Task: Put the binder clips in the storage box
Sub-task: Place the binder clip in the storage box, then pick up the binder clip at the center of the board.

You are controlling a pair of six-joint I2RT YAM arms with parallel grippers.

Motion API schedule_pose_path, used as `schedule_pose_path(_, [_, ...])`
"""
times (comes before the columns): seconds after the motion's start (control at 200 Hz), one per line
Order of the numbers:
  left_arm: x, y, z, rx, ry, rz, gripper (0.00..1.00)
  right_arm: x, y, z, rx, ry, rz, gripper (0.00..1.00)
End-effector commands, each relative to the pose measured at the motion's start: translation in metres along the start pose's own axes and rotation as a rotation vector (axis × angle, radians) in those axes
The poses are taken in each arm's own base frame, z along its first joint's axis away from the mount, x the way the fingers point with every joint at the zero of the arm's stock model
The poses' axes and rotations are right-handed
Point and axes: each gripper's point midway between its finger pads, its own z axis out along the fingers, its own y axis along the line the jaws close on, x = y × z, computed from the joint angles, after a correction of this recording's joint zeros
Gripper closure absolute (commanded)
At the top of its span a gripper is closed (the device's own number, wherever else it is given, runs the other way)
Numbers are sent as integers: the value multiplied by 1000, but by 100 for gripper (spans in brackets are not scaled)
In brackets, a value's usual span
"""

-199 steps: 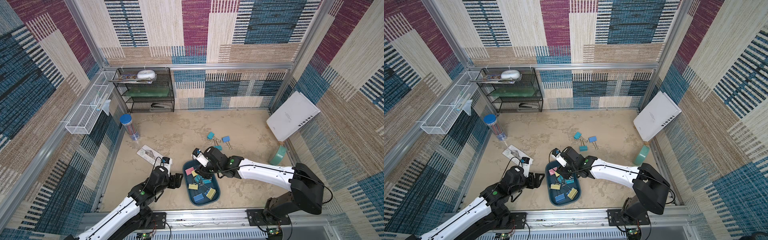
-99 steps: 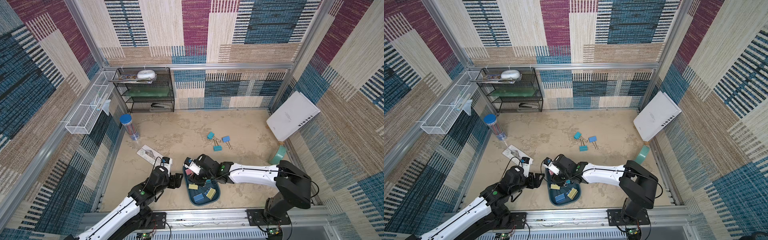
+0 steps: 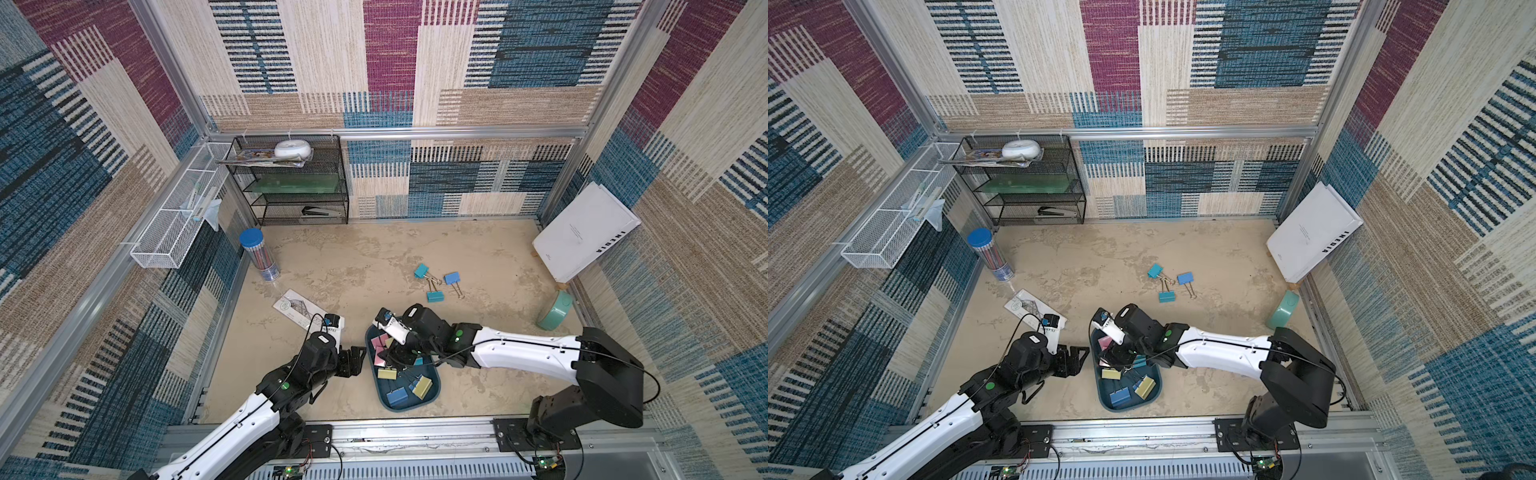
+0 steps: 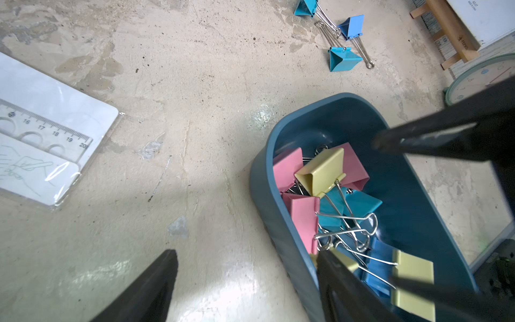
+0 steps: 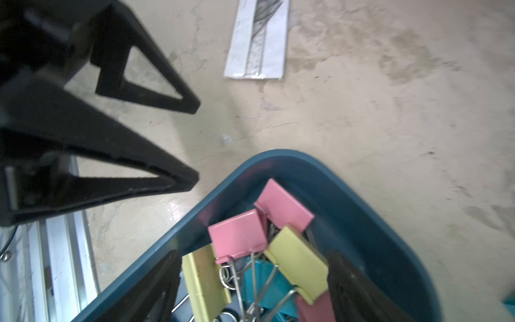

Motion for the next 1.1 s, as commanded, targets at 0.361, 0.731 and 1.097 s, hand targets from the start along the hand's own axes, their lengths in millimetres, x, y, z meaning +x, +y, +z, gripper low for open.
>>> schedule_pose_path(0.361, [-3,-2,0,6,-12,6,18,56,-280,-19,569,128,631,56])
schedule_pose_path(0.731, [-4,-1,1,3,-14,9,18,77,-317,1,611,182,534,14])
schedule_pose_path(1.097, [-3,-1,1,1,-12,8,18,88,-338,19,574,195,513,15])
